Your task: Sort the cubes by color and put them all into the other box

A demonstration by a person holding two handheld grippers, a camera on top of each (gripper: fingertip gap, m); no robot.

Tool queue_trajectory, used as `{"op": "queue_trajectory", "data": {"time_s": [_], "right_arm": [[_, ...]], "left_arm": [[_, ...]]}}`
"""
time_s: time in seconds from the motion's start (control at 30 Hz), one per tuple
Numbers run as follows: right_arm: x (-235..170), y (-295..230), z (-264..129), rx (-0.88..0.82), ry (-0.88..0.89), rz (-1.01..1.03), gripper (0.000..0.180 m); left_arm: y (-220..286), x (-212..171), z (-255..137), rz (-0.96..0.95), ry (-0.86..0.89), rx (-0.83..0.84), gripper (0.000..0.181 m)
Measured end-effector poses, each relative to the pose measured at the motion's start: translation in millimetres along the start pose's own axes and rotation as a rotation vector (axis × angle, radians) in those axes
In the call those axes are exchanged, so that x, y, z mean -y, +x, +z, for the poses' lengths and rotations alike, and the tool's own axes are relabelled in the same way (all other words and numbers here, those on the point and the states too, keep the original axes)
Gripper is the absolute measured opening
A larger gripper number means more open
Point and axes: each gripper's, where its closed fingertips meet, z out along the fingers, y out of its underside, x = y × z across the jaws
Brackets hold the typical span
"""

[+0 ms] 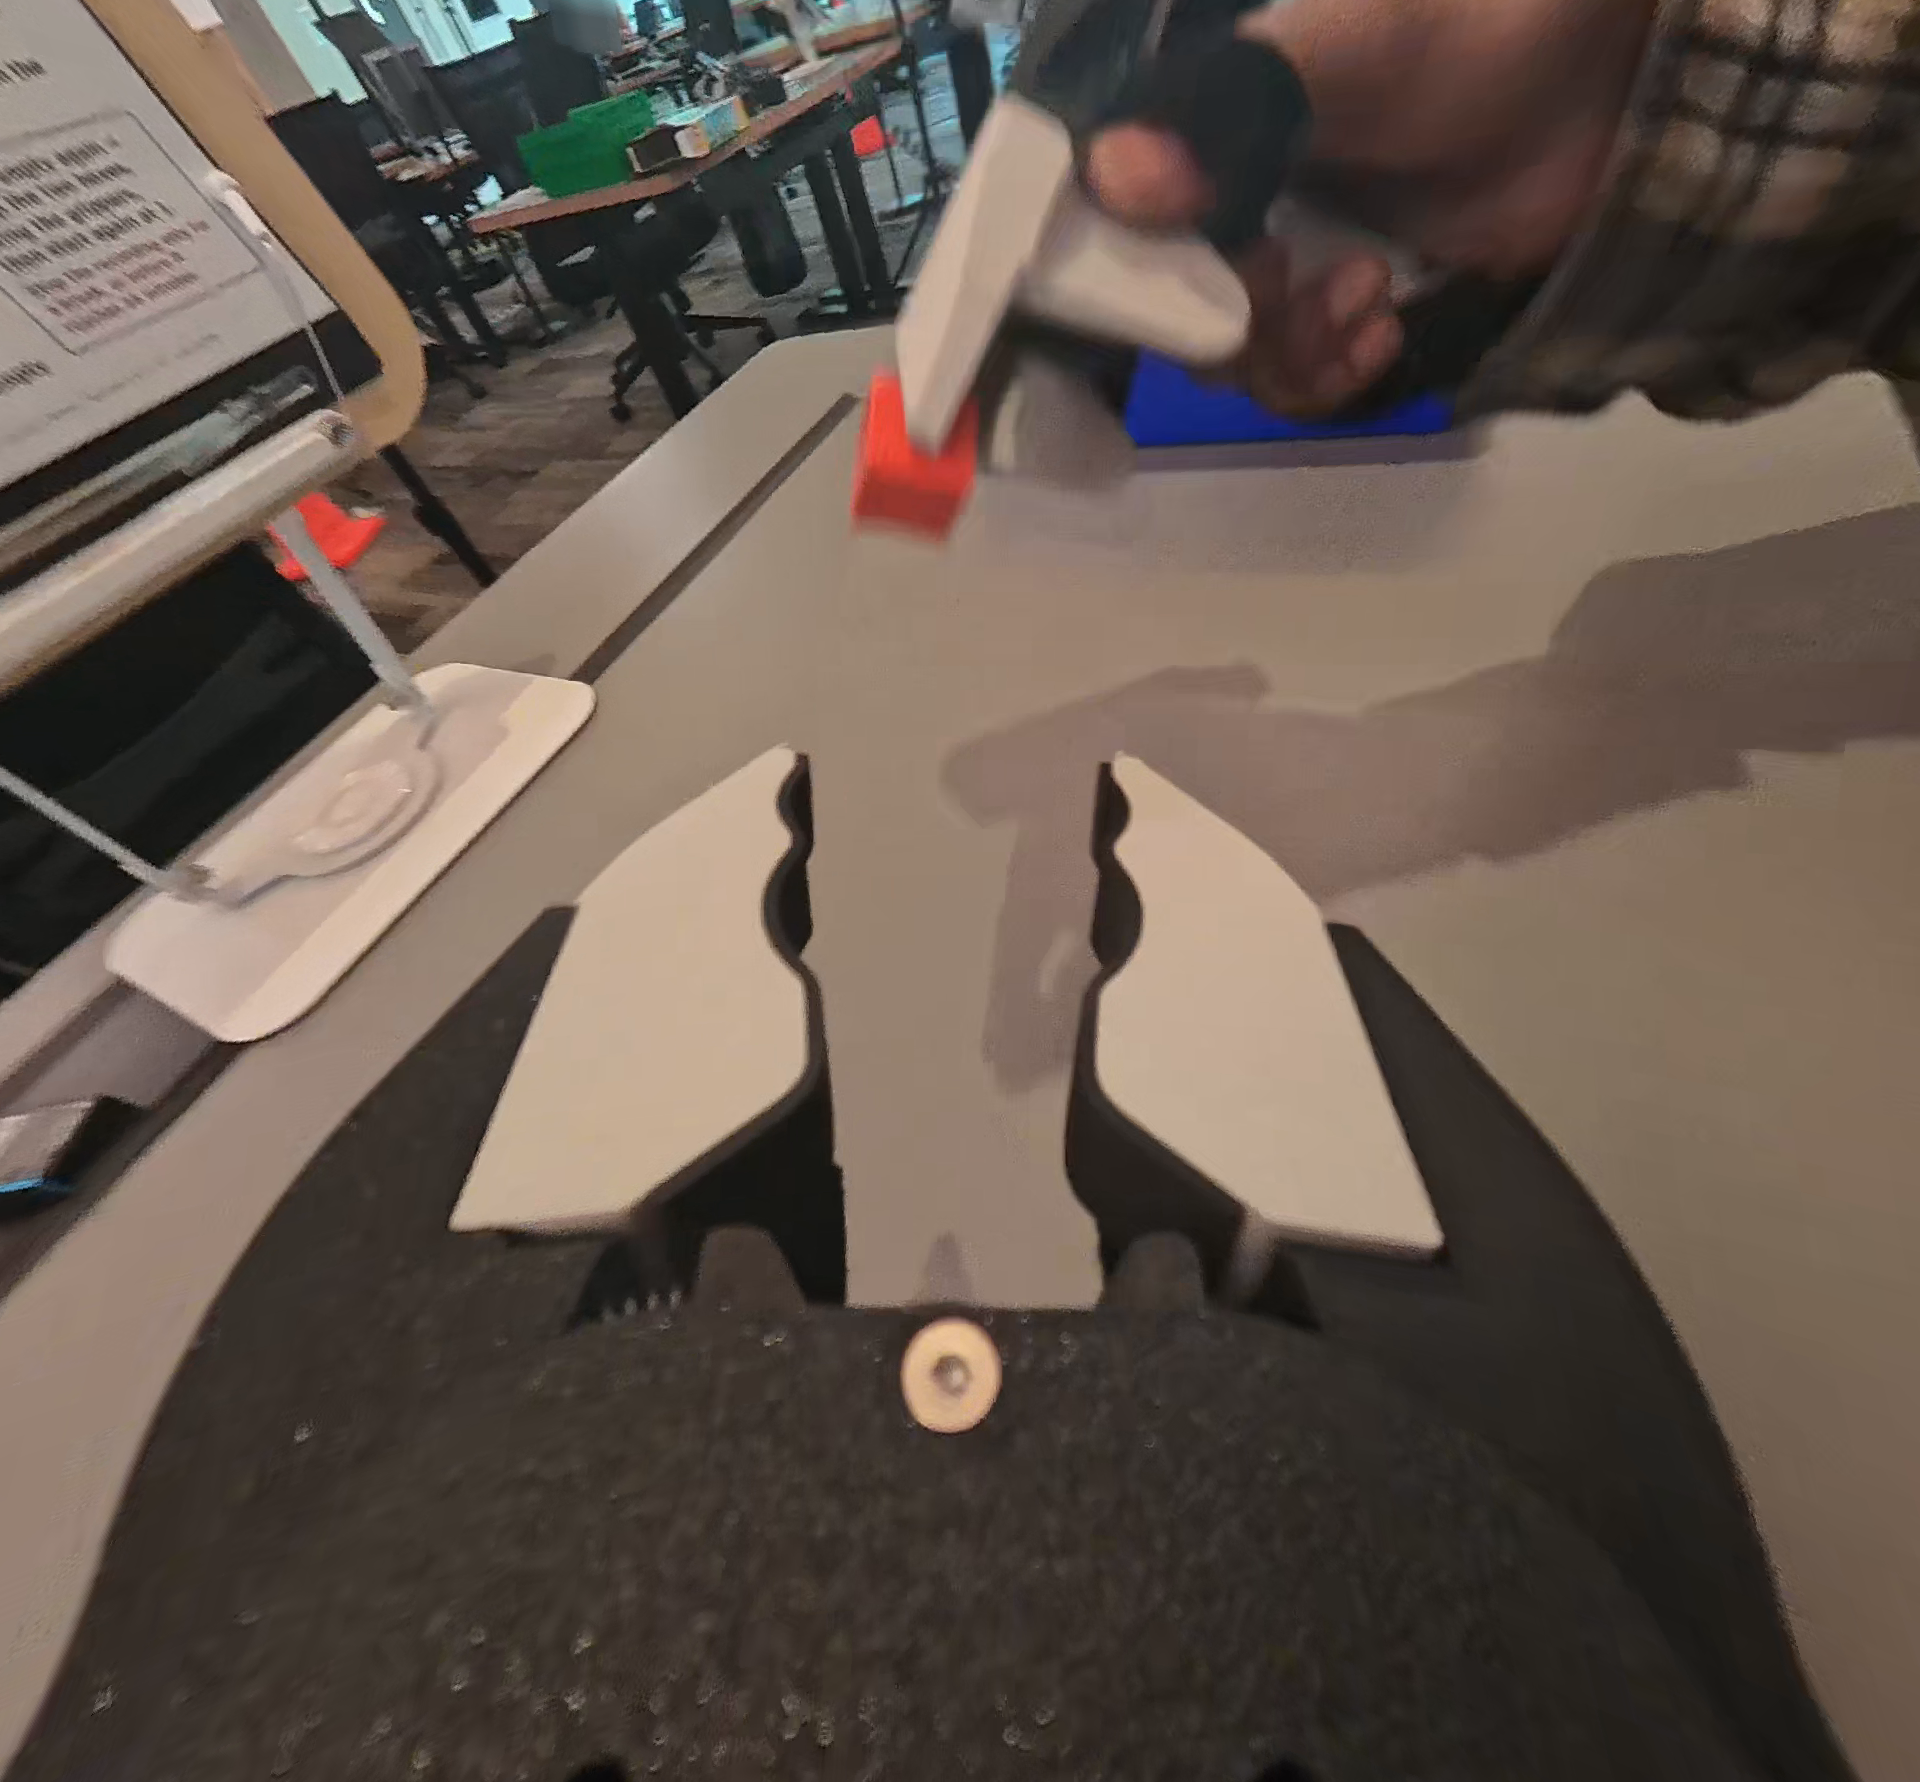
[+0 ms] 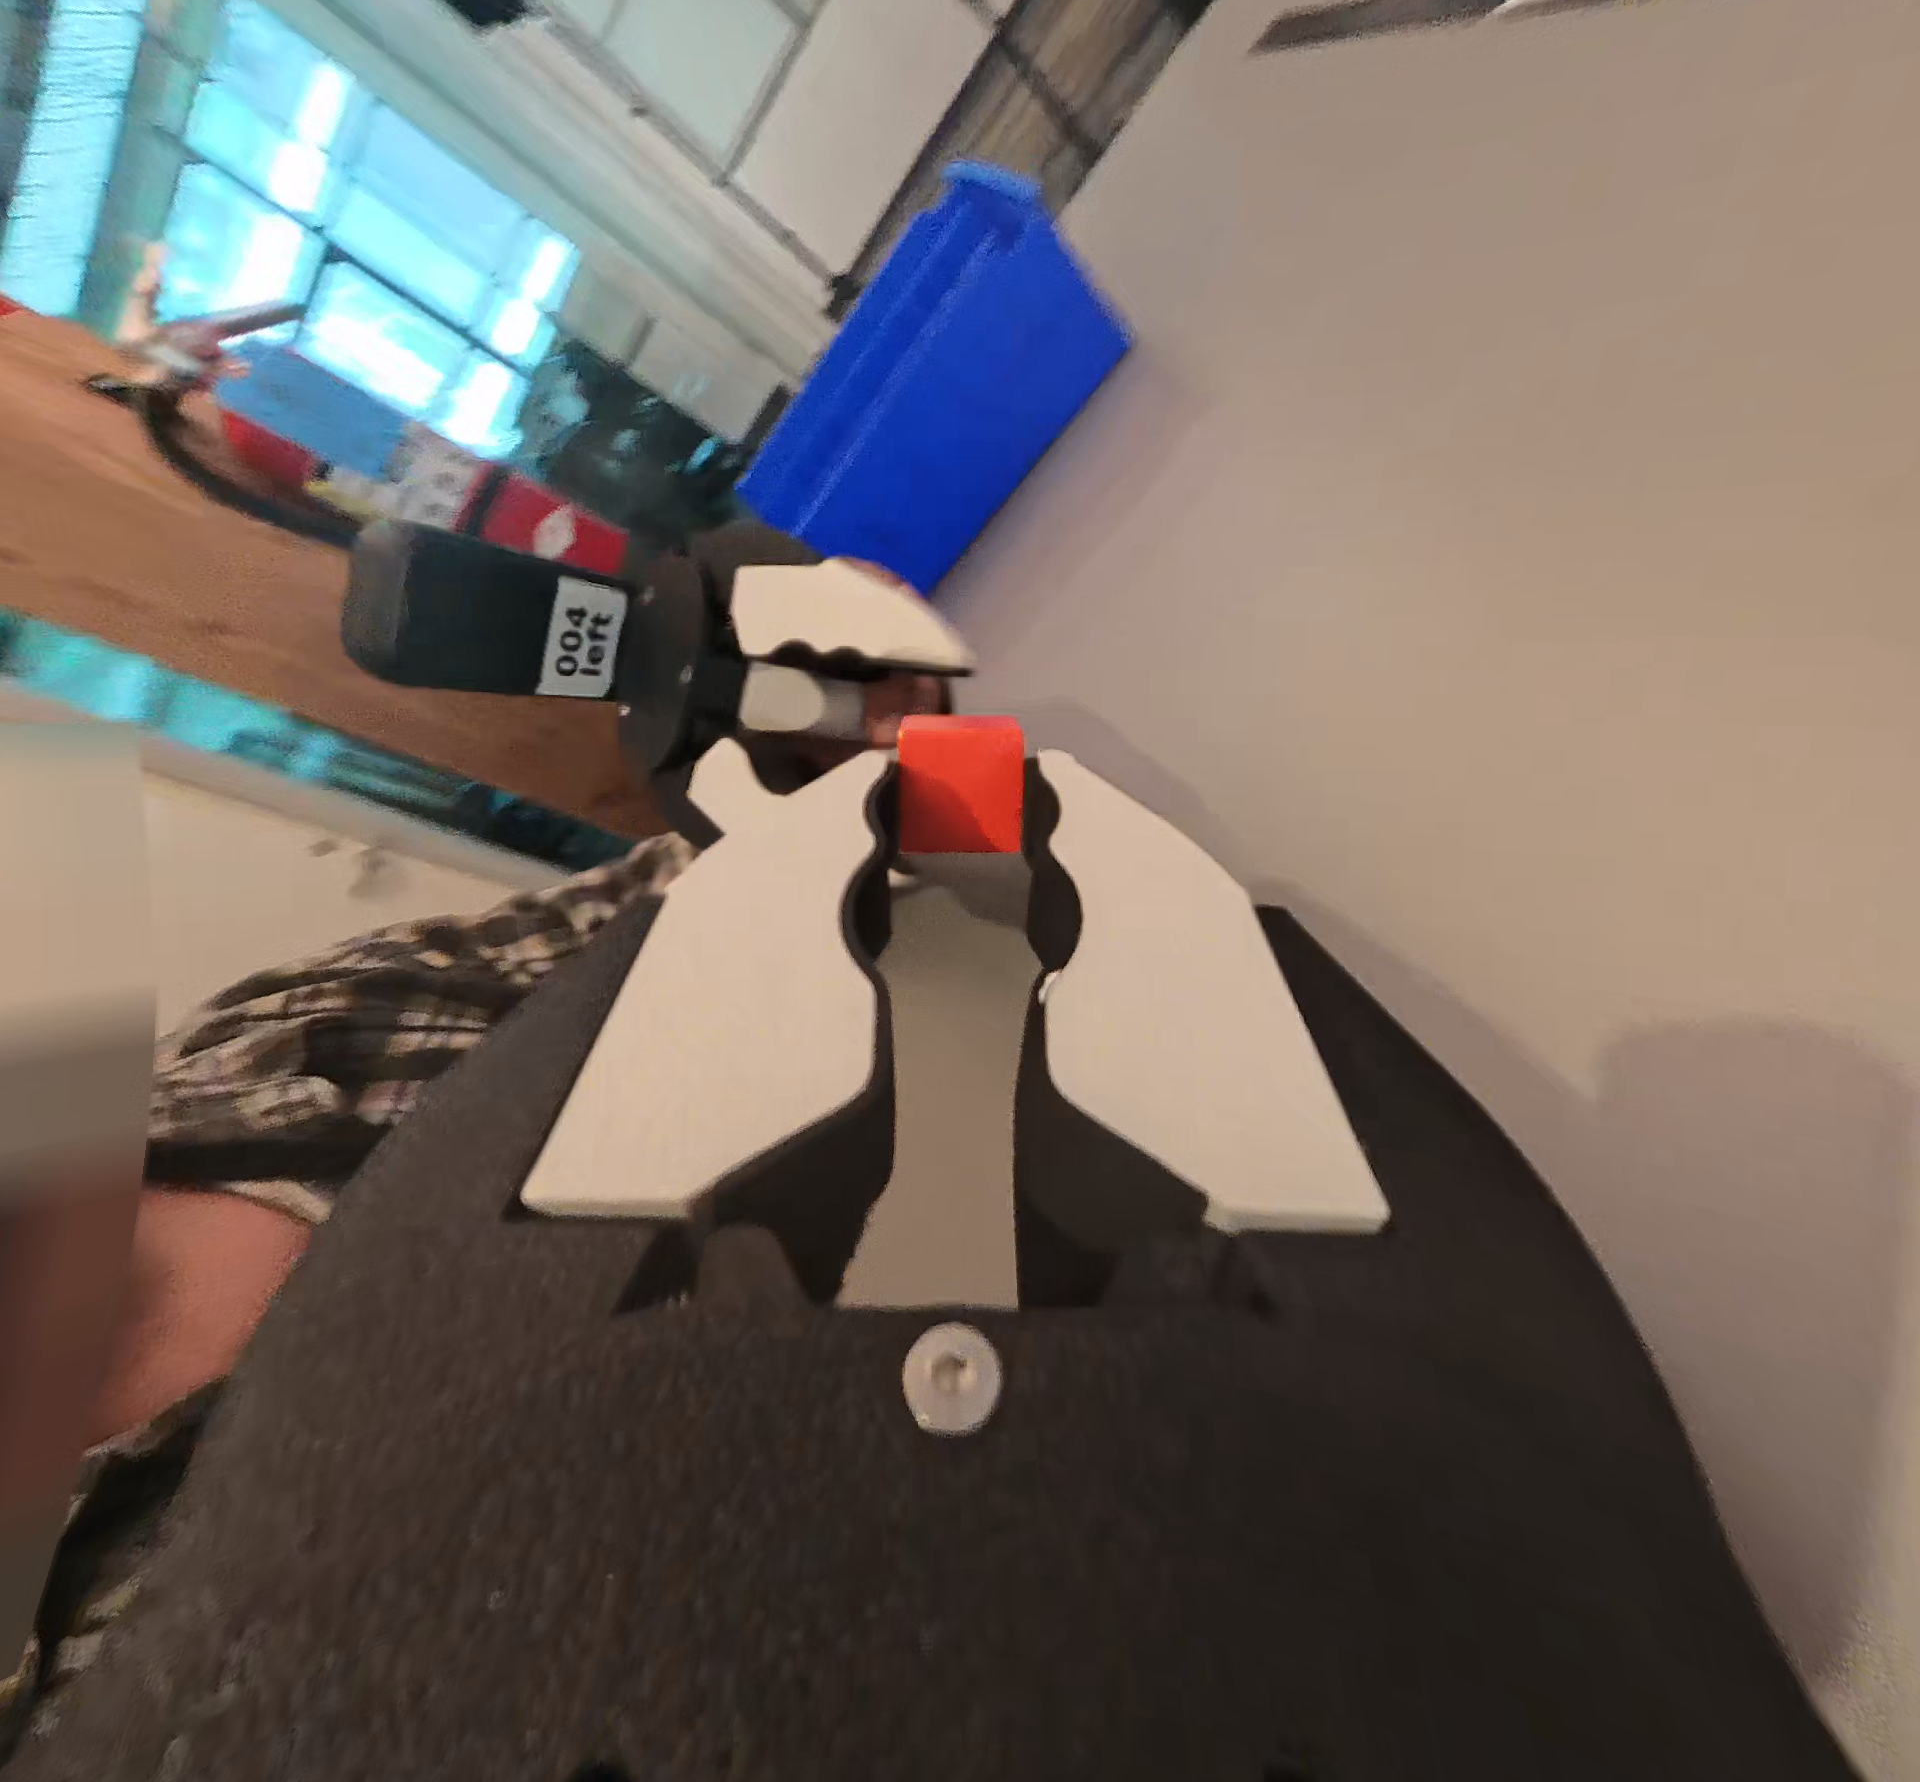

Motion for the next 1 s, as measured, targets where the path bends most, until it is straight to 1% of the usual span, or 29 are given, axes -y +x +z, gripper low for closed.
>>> {"op": "queue_trajectory", "data": {"time_s": [0.07, 0.1, 0.13, 0.2, 0.23, 0.27, 0.3, 0.33, 0.4, 0.53, 0.63, 0.73, 0.87, 0.93, 1.0], "right_arm": [[18.6, 25.7, -62.0, -0.181, 0.051, -0.033, 0.022], [28.3, 44.0, -100.1, -0.308, 0.071, -0.052, 0.022], [36.8, 65.8, -142.7, -0.458, 0.083, -0.069, 0.022], [44.2, 116.9, -235.1, -0.809, 0.056, -0.078, 0.022], [41.6, 141.3, -278.3, -0.970, 0.022, -0.069, 0.022], [33.9, 163.3, -313.4, -1.087, -0.027, -0.040, 0.022], [22.2, 182.7, -338.4, -1.152, -0.076, 0.018, 0.022], [9.6, 199.9, -353.7, -1.177, -0.111, 0.085, 0.022], [-11.1, 228.3, -366.1, -1.182, -0.154, 0.177, 0.022], [-33.3, 270.6, -377.2, -1.263, -0.235, 0.221, 0.022], [-46.8, 291.3, -387.9, -1.346, -0.300, 0.261, 0.022], [-54.6, 303.2, -391.6, -1.369, -0.305, 0.297, 0.022], [-46.8, 296.0, -396.7, -1.381, -0.269, 0.312, 0.043], [-29.5, 275.2, -402.5, -1.382, -0.240, 0.284, 0.047], [0.7, 239.5, -403.9, -1.344, -0.161, 0.236, 0.047]], "left_arm": [[6.5, -6.3, 2.5, -0.037, 0.014, -0.034, 0.059], [8.7, -11.1, 4.7, -0.040, 0.007, -0.041, 0.059], [10.7, -15.9, 7.4, -0.037, -0.008, -0.047, 0.059], [15.4, -20.8, 12.7, -0.018, -0.034, -0.058, 0.060], [18.1, -20.9, 15.0, -0.006, -0.037, -0.062, 0.059], [21.0, -20.8, 17.1, 0.006, -0.041, -0.067, 0.058], [23.5, -21.1, 19.2, 0.017, -0.045, -0.071, 0.057], [25.3, -22.0, 21.3, 0.029, -0.052, -0.072, 0.056], [28.3, -25.8, 25.2, 0.054, -0.070, -0.077, 0.052], [30.9, -33.9, 30.5, 0.078, -0.098, -0.084, 0.049], [33.8, -38.3, 33.4, 0.074, -0.110, -0.106, 0.046], [35.3, -41.3, 34.1, 0.083, -0.122, -0.114, 0.045], [35.0, -40.4, 32.8, 0.084, -0.118, -0.113, 0.044], [34.3, -40.1, 31.9, 0.081, -0.113, -0.110, 0.044], [34.0, -39.3, 31.2, 0.075, -0.109, -0.109, 0.044]]}}
